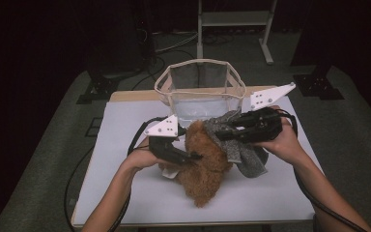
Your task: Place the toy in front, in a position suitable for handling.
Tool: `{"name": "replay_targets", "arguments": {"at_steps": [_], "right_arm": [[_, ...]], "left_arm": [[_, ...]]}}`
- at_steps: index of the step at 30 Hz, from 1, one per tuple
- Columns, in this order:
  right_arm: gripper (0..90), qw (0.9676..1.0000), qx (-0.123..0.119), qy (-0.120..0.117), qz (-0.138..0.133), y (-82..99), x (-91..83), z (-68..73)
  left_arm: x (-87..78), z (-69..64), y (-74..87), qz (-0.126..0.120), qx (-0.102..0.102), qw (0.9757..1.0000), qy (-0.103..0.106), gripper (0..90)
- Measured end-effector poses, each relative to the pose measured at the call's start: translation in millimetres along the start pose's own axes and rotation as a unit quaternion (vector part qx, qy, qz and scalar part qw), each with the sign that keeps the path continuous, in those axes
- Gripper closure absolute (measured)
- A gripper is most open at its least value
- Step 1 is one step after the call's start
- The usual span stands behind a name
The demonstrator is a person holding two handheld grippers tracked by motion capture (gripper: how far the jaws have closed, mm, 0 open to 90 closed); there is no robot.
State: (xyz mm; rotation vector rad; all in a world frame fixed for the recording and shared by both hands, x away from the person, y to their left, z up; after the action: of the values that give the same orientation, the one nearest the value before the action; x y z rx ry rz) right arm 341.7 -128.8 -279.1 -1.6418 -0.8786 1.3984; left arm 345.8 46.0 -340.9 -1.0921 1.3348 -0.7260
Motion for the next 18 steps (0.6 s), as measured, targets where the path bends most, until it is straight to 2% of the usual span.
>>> {"name": "replay_targets", "arguments": {"at_steps": [6,11,18], "right_arm": [[70.3,0.9997,-0.003,0.016,0.021,6.6,5.1,-3.2],[70.3,0.9997,0.005,0.018,0.019,12.2,3.1,-5.0],[70.3,0.9998,0.01,0.013,0.015,14.4,5.8,-5.2]], "left_arm": [[4.1,1.5,5.8,0.005,-0.015,0.9999,0.001,32.3],[9.4,0.6,6.7,0.005,-0.022,0.9997,0.008,27.9],[13.2,0.4,7.2,0.012,-0.028,0.9995,0.006,19.2]]}}
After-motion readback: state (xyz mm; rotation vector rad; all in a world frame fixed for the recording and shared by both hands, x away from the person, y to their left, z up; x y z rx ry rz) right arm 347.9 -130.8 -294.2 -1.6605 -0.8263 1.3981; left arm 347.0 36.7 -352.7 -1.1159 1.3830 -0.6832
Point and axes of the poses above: each handheld gripper's, and its own axes: x roughly forward along the jaws, y roughly out of its underside, z roughly to its left, the point moved 6 cm from there along x, roughly forward along the jaws, and after that the axes turned 11 degrees about -x, right-handed, at the moved point
